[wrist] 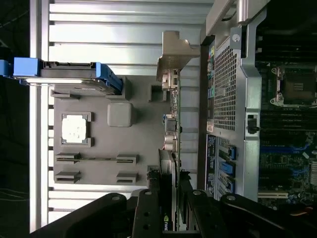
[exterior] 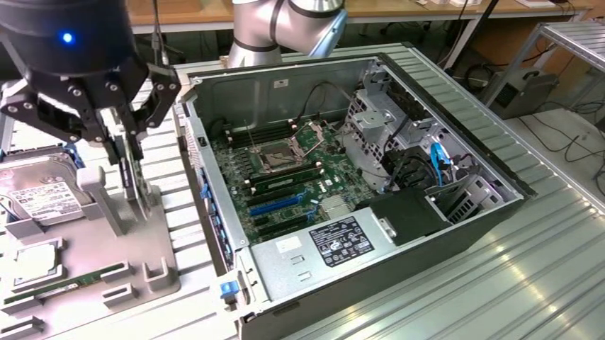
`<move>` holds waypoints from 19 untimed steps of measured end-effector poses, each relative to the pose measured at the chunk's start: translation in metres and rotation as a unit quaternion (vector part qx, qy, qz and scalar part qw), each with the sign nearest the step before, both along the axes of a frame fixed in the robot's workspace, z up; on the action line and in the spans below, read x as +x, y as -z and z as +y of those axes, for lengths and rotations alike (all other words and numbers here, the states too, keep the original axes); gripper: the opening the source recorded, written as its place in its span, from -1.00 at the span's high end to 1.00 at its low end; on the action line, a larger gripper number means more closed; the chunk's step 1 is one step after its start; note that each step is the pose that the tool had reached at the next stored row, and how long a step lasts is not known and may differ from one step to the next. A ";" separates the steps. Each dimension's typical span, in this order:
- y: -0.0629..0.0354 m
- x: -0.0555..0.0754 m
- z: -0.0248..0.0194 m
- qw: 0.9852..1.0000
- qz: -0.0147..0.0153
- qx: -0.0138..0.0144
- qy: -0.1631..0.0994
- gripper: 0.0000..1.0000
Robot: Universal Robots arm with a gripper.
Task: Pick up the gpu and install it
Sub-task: 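Pick up the gpu and move the gpu toward the slot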
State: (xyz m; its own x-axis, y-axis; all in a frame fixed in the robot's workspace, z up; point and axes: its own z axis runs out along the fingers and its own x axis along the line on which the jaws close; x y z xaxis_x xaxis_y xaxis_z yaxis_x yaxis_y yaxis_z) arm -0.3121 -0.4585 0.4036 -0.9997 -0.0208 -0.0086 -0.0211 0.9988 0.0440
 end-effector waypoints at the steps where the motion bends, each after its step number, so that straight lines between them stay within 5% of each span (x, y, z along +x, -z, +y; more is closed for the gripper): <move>1: -0.0052 0.003 -0.0015 1.000 0.000 0.000 0.000 0.47; 10: -0.0413 0.050 -0.0173 1.000 0.000 0.004 0.000 0.47; 19: -0.0435 0.103 -0.0204 1.000 0.000 0.013 0.000 0.47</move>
State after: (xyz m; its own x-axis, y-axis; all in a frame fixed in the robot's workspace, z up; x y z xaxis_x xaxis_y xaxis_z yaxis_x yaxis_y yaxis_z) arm -0.2095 -0.4789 0.4470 -0.9998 -0.0204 -0.0092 -0.0210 0.9974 0.0696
